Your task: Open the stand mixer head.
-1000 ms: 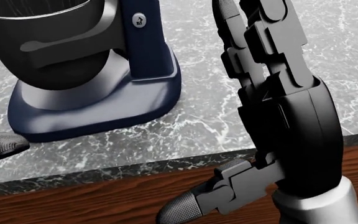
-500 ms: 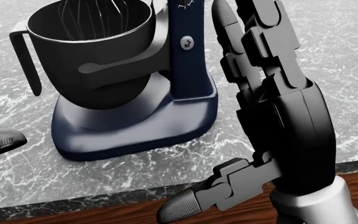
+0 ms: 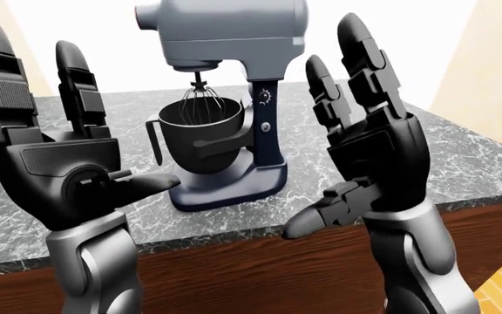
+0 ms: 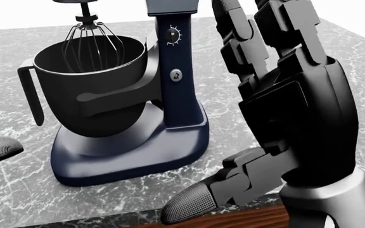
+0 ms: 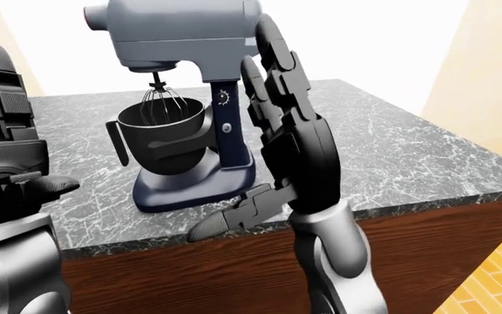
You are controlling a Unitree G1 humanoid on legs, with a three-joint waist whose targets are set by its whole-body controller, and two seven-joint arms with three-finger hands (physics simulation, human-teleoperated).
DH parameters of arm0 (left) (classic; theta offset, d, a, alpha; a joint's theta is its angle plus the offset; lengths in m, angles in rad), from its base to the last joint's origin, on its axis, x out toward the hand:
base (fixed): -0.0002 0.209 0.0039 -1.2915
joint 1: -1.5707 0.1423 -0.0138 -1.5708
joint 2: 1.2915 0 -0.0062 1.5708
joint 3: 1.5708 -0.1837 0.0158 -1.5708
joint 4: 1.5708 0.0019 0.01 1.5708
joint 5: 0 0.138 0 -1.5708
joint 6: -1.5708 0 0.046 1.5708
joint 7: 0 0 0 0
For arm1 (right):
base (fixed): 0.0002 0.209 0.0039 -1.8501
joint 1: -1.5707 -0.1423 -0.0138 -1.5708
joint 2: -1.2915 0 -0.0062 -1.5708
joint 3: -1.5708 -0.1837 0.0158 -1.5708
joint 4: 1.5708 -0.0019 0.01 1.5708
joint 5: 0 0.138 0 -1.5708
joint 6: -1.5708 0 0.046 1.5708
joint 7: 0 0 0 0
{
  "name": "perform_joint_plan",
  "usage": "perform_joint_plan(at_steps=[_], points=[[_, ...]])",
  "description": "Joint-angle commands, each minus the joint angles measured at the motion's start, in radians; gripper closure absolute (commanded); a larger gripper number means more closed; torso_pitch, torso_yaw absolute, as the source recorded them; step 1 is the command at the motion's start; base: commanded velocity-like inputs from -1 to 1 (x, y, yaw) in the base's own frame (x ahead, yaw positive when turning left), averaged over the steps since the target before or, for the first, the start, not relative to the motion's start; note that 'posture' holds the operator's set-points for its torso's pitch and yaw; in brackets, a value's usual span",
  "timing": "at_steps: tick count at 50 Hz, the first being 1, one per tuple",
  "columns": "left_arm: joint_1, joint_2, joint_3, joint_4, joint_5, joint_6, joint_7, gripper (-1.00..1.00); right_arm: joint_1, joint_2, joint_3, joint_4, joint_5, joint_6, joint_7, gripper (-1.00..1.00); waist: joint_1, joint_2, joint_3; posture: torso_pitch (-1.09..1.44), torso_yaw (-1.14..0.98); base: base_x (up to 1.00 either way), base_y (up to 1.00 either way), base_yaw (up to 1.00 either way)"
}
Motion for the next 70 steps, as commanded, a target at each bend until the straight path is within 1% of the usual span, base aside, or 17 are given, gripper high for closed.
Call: perform_joint_plan(at_steps=[1, 3, 6, 8, 12, 14, 17, 20, 24, 27, 32, 43, 70], points=[[-0.021, 0.007, 0.003, -0.025, -0.001, -0.011, -0.002, -1.00, -0.041, -0.010, -0.012, -0.028, 0.095, 0.099, -0.045, -1.00, 0.001, 0.000, -0.003, -0.30, 0.00, 0.00, 0.00, 0.00], [-0.021, 0.007, 0.004, -0.027, -0.002, -0.010, 0.000, -1.00, -0.056, -0.020, -0.029, -0.035, 0.164, 0.193, -0.072, -1.00, 0.001, -0.002, -0.002, -0.30, 0.00, 0.00, 0.00, 0.00], [-0.021, 0.009, 0.007, -0.028, -0.004, -0.009, 0.002, -1.00, -0.041, -0.043, -0.024, -0.019, 0.179, 0.204, -0.073, -1.00, 0.001, -0.004, -0.002, -0.30, 0.00, 0.00, 0.00, 0.00], [-0.020, 0.008, 0.006, -0.032, -0.003, -0.009, 0.003, -1.00, -0.030, -0.063, -0.011, -0.005, 0.160, 0.209, -0.051, -1.00, 0.002, -0.006, -0.002, -0.30, 0.00, 0.00, 0.00, 0.00], [-0.022, 0.010, 0.008, -0.028, -0.002, -0.011, 0.004, -1.00, -0.007, -0.073, -0.009, 0.004, 0.131, 0.218, -0.010, -1.00, 0.004, -0.007, -0.001, -0.30, 0.00, 0.00, 0.00, 0.00], [-0.018, 0.009, 0.006, -0.033, -0.002, -0.011, 0.001, -1.00, -0.004, -0.081, -0.014, 0.010, 0.119, 0.234, 0.015, -1.00, 0.005, -0.007, 0.000, -0.30, 0.00, 0.00, 0.00, 0.00], [-0.020, 0.011, 0.010, -0.031, -0.004, -0.012, 0.002, -1.00, -0.002, -0.089, -0.036, 0.008, 0.118, 0.251, 0.046, -1.00, 0.005, -0.007, 0.000, -0.30, 0.00, 0.00, 0.00, 0.00], [-0.018, 0.009, 0.008, -0.033, -0.002, -0.012, 0.002, -1.00, 0.005, -0.090, -0.049, 0.006, 0.117, 0.262, 0.057, -1.00, 0.006, -0.008, -0.001, -0.30, 0.00, 0.00, 0.00, 0.00], [-0.021, 0.011, 0.010, -0.033, -0.002, -0.010, 0.002, -1.00, 0.023, -0.089, -0.041, 0.025, 0.097, 0.240, 0.076, -1.00, 0.005, -0.007, -0.002, -0.30, 0.00, 0.00, 0.00, 0.00], [-0.019, 0.009, 0.006, -0.036, 0.001, -0.010, 0.002, -1.00, 0.069, -0.089, -0.020, 0.058, 0.057, 0.185, 0.116, -1.00, 0.005, -0.007, -0.003, -0.30, 0.00, 0.00, 0.00, 0.00], [-0.019, 0.008, 0.005, -0.034, 0.003, -0.011, 0.000, -1.00, 0.086, -0.075, -0.013, 0.106, 0.027, 0.144, 0.150, -1.00, 0.005, -0.006, -0.005, -0.30, 0.00, 0.00, 0.00, 0.00], [-0.016, 0.009, 0.008, -0.028, 0.001, -0.015, -0.002, -1.00, 0.060, -0.075, -0.031, 0.174, 0.007, 0.103, 0.178, -1.00, 0.003, -0.004, -0.006, -0.30, 0.00, 0.00, 0.00, 0.00], [-0.030, 0.014, 0.010, -0.034, 0.002, -0.006, 0.008, -1.00, 0.016, -0.055, -0.016, 0.332, -0.016, -0.003, 0.205, -1.00, 0.002, -0.002, -0.005, -0.30, 0.00, 0.00, 0.00, 0.00]])
